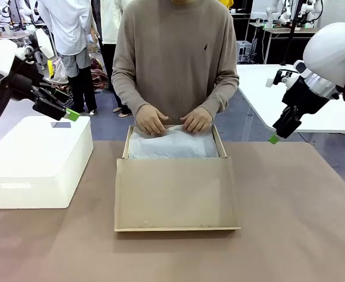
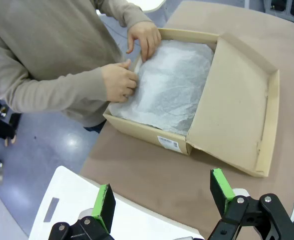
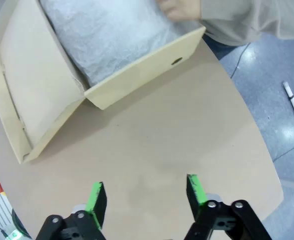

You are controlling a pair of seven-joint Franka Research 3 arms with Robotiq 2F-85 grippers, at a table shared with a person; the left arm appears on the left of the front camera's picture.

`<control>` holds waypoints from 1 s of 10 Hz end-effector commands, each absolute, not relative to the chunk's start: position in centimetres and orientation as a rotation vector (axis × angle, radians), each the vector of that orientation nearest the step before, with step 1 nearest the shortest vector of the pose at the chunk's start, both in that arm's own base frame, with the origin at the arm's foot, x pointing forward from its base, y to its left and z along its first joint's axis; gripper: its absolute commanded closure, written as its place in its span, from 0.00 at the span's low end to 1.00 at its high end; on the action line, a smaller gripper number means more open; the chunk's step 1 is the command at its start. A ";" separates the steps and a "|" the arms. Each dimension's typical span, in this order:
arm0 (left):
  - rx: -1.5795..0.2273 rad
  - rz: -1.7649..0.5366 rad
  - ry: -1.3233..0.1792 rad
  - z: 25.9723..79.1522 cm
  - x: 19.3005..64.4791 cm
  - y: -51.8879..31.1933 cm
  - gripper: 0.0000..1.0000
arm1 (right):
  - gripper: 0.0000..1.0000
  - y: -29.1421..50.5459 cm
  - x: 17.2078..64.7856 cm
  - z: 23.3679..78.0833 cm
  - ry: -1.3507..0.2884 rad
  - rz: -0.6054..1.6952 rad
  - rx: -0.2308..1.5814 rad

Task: Pack the shoes into the box.
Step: Close the Shoes Box.

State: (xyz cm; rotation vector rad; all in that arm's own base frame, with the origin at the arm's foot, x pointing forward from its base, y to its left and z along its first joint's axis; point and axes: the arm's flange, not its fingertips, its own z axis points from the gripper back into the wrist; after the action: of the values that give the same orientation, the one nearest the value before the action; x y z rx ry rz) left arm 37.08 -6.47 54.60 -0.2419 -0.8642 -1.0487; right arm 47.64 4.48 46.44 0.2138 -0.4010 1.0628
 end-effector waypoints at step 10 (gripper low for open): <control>-0.253 -1.063 -0.871 54.5 37.2 -6.3 0.00 | 1.00 5.2 51.5 44.3 -0.330 1.350 0.414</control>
State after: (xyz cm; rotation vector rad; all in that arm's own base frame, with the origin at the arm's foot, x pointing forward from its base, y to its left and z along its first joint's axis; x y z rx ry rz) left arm 37.07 -6.47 54.60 -0.2419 -0.8643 -1.0487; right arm 51.02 5.35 43.75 0.4443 -0.3471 1.3501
